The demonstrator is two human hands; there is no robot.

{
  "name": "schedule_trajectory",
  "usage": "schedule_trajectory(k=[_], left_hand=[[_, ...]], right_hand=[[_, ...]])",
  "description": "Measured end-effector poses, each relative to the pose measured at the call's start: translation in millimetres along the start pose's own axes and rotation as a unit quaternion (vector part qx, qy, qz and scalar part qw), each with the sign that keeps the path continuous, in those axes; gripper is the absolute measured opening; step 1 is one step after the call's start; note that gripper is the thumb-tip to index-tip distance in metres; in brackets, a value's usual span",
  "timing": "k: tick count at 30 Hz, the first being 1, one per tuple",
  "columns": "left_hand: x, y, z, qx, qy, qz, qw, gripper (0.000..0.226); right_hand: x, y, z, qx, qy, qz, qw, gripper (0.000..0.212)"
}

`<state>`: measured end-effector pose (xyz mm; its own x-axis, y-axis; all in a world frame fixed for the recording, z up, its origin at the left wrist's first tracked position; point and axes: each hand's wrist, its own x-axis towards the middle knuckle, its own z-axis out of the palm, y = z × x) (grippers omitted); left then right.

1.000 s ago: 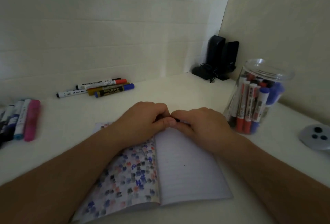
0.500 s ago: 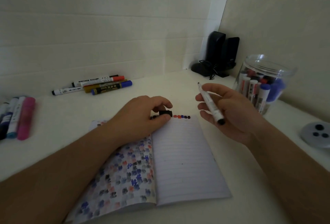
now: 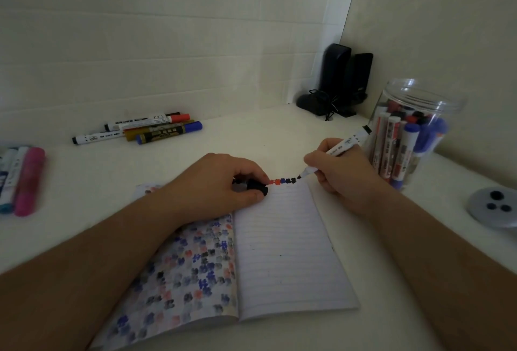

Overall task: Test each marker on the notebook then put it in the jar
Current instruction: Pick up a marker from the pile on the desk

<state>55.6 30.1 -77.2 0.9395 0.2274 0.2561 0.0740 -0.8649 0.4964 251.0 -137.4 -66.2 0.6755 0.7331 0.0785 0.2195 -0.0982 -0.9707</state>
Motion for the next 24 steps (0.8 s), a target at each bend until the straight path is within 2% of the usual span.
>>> schedule_trajectory(k=[5,8,12,24], left_hand=[[3,0,2,0.017,-0.019,0.031,0.999,0.026],[4,3,1,0.074,-0.058,0.046,0.994,0.030],[6,4,3,0.153,-0.112,0.026,0.981,0.041],[5,7,2,0.149,-0.126,0.008,0.981,0.042]], right_hand=[[5,6,4,-0.076,0.051,-0.021,0.996,0.020],[7,8,5,-0.086,0.064,-0.016,0.994,0.026],[11,10,6,-0.108,0.068,-0.010,0.992,0.026],[10,8,10,-0.165,0.065,-0.008,0.984,0.019]])
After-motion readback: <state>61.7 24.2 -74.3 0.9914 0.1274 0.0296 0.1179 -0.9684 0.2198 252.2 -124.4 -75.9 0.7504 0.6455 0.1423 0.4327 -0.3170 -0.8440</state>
